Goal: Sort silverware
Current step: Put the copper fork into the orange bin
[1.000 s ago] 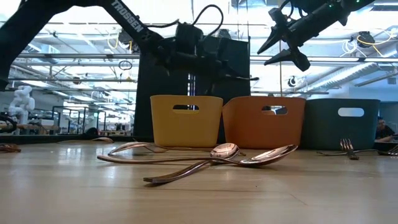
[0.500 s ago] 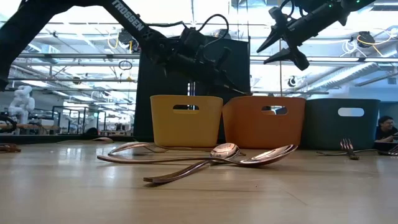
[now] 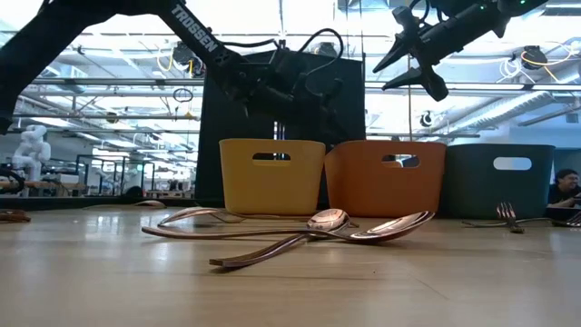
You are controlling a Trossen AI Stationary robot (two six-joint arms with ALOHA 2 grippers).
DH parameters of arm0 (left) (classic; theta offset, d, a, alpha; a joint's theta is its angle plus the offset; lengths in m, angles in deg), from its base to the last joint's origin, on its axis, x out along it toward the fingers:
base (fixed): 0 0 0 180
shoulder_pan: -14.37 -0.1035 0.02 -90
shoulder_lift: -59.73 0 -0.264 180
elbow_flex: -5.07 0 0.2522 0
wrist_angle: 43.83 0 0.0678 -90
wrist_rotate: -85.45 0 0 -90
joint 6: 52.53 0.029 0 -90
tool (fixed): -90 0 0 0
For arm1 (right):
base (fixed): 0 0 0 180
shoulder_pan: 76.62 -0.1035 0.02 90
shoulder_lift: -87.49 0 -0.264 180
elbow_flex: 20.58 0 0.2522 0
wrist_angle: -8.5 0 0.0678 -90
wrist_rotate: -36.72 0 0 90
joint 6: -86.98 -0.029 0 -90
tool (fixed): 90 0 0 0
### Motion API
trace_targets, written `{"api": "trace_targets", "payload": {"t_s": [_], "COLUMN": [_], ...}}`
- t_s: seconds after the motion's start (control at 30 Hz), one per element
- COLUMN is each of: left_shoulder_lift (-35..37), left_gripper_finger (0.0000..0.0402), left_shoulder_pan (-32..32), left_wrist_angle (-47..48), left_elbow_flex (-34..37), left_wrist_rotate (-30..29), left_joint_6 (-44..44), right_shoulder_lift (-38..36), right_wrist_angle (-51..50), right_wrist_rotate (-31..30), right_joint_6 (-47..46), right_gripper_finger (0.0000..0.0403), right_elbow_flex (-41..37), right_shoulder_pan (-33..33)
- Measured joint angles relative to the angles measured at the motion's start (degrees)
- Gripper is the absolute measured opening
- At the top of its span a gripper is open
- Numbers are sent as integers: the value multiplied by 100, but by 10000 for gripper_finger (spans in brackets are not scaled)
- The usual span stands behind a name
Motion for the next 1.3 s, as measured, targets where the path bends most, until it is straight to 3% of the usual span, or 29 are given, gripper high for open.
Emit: {"api": "trace_targets", "payload": {"t_s": [0.4, 1.0, 1.3], "left_shoulder_lift": [0, 0, 170], "left_gripper_finger": [92, 96, 96], "left_shoulder_pan": [-2, 0, 116], "left_wrist_angle": [-31, 47, -711], "left_elbow_flex": [0, 7, 11], "left_wrist_rotate": [31, -10, -540], "left_joint_6": [-178, -186, -384], "right_shoulder_lift": [0, 0, 0], "right_wrist_angle": [2, 9, 64], "right_wrist_rotate": [1, 1, 112], "right_joint_6": [48, 70, 199], "right_gripper_finger": [169, 169, 169], "right_elbow_flex": [0, 2, 4], "right_shoulder_pan": [0, 0, 2]}}
